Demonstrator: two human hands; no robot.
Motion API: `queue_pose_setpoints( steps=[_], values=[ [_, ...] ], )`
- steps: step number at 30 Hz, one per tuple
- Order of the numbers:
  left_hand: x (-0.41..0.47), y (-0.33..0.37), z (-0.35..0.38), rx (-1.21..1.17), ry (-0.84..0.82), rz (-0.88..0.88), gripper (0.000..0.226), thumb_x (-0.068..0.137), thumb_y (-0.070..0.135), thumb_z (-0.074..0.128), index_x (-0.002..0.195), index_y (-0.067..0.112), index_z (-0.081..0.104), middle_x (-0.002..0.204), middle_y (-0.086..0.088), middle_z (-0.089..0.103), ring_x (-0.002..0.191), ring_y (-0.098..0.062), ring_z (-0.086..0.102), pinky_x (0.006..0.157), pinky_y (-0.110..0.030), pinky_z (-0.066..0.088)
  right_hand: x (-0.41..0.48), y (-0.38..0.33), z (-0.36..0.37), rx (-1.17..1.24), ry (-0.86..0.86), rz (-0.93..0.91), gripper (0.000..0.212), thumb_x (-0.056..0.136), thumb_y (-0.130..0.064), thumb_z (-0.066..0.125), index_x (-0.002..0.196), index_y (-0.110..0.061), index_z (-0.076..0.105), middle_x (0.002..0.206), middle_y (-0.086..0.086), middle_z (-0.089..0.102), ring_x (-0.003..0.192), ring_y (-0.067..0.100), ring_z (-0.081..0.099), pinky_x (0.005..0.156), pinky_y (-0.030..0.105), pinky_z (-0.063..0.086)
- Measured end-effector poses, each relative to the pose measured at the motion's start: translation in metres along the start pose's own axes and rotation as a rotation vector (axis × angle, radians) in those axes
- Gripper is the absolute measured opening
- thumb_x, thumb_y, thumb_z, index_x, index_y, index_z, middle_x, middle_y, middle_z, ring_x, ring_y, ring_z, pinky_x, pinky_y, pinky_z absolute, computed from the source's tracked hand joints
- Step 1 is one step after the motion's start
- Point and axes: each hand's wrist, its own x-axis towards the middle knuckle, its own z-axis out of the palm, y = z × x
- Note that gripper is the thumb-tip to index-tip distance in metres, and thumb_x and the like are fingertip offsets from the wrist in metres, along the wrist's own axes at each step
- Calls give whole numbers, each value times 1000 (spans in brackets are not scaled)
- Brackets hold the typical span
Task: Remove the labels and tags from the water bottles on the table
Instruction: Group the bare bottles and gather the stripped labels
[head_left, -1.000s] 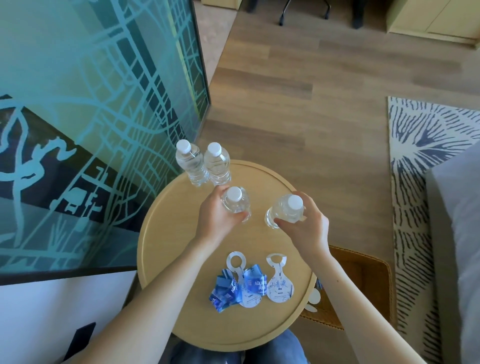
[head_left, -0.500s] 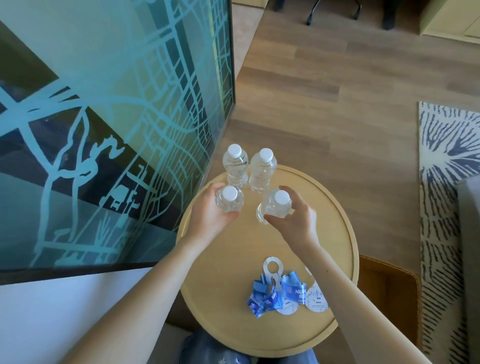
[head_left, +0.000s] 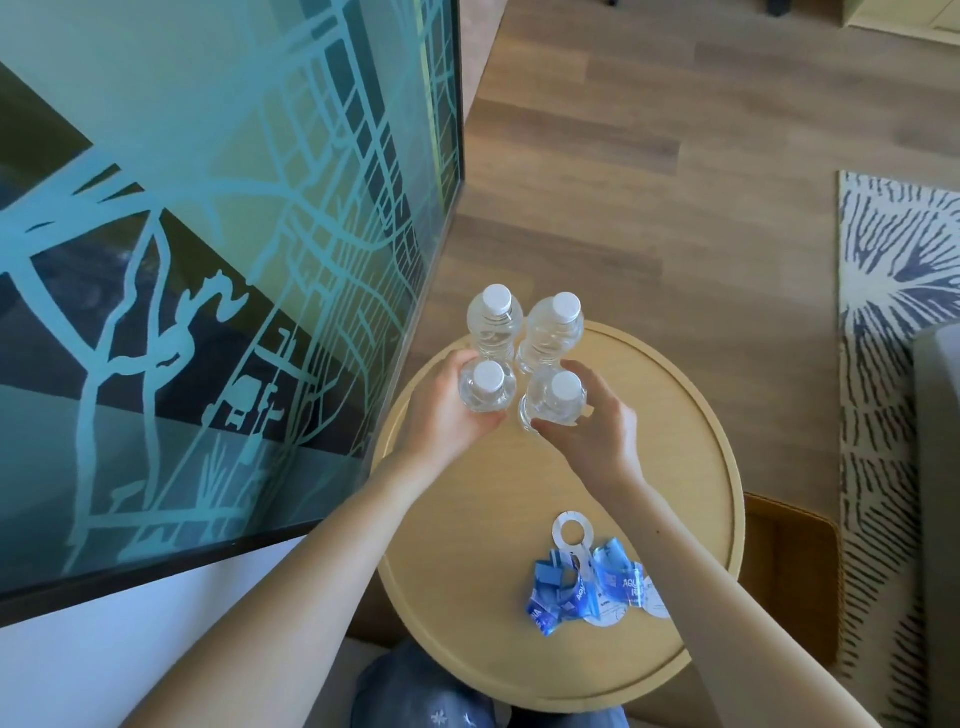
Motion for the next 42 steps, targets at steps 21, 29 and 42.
queue_pose_setpoints(
  steps=[21,29,42],
  values=[
    [-1,-9,9,-8,-46,95,74,62,18,92,127,18,57,121,10,60,114,-16,60,92,-26,49,2,11,5,-1,29,-19,70,68,-15,90,128,-29,56,103,-28,58,98,-18,53,81,21,49],
    [-5,-6,9,-50,-52,82,73,65,16,90,129,19,54,129,9,59,119,-16,56,96,-32,48,2,8,4,-28,-16,-53,77,70,-15,88,136,-21,50,112,-32,48,109,5,49,98,45,52],
    [-46,57,-51,77,-19,123,52,88,29,74,133,15,51,126,4,51,118,-12,49,98,-26,39,-43,-65,-68,-188,42,-198,58,85,-47,72,135,-27,53,124,-19,53,121,0,51,98,23,44]
  ],
)
